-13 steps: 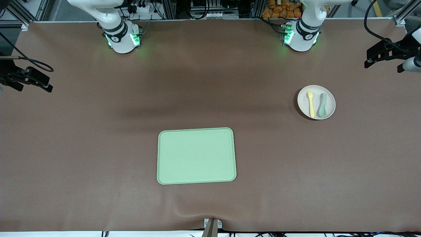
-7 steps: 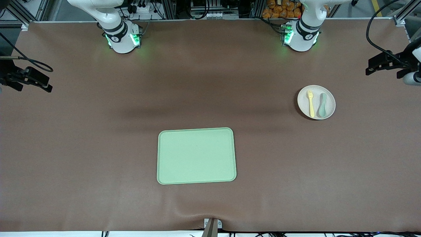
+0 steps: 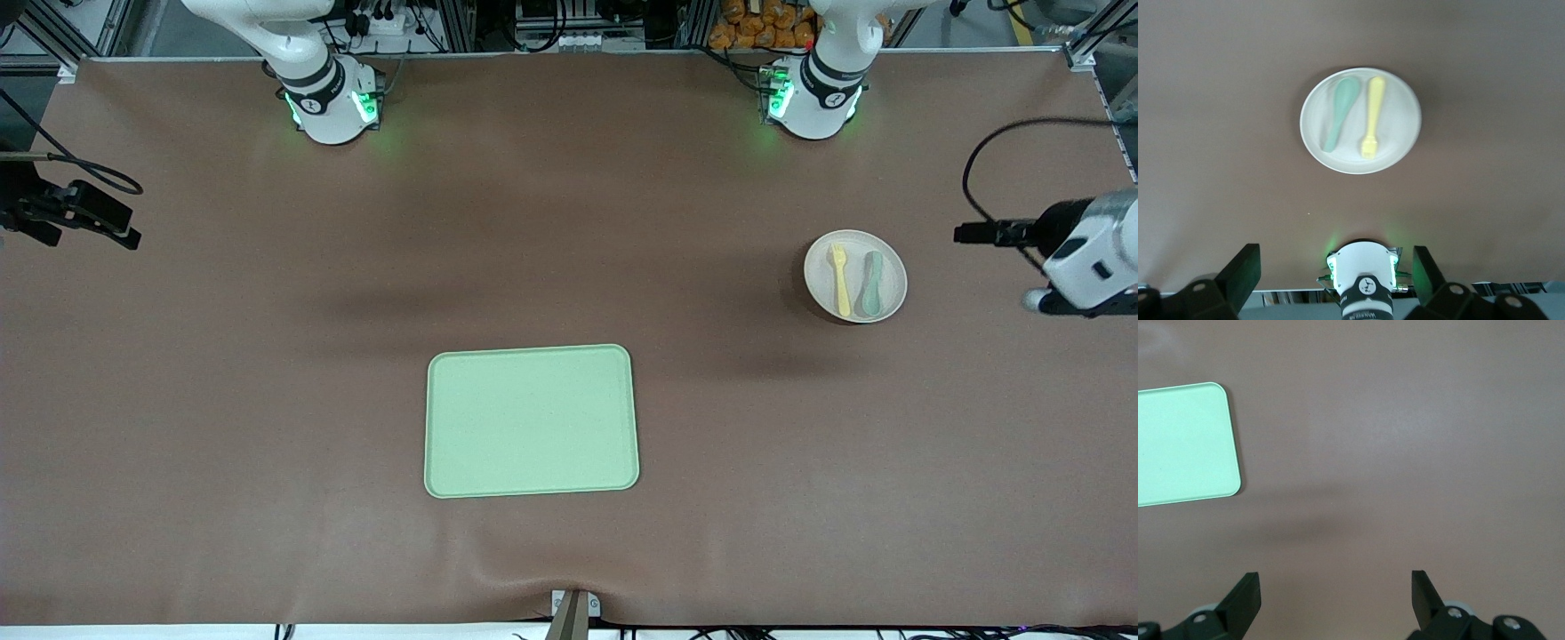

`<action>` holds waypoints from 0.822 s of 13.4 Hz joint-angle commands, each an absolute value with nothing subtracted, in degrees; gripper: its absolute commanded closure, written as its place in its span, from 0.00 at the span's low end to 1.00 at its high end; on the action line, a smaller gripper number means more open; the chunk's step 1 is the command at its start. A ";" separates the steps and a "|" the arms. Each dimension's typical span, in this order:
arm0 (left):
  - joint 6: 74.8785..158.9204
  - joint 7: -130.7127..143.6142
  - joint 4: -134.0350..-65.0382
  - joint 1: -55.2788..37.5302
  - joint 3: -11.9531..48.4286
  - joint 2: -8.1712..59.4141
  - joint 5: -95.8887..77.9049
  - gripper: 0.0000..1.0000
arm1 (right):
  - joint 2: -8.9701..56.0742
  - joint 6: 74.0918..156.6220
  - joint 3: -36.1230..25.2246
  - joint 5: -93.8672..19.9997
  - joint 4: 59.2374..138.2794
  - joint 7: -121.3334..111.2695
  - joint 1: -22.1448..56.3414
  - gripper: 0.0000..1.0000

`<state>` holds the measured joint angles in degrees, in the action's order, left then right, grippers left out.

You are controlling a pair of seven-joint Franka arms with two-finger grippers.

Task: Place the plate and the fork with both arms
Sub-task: 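Move the left gripper down to the white plate's rim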

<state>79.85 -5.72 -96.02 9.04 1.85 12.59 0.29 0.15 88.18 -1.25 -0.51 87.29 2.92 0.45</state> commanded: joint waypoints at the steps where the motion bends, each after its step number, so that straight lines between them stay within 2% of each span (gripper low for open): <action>1: 88.81 -6.15 -104.99 11.33 2.20 13.62 4.03 0.00 | 0.53 87.28 -1.23 -0.18 86.22 3.34 0.44 0.00; 3: 98.13 -8.07 -111.15 14.40 2.29 14.50 4.31 0.00 | 0.53 87.45 -1.23 -0.26 86.13 3.34 0.44 0.00; 8: 109.93 -11.43 -112.67 16.96 2.81 22.57 3.52 0.00 | 0.53 87.36 -1.23 -0.35 86.13 3.34 0.44 0.00; 11: 114.51 -11.43 -115.39 16.87 3.87 24.60 3.43 0.00 | 0.53 87.36 -1.23 -0.35 86.22 3.34 0.44 0.00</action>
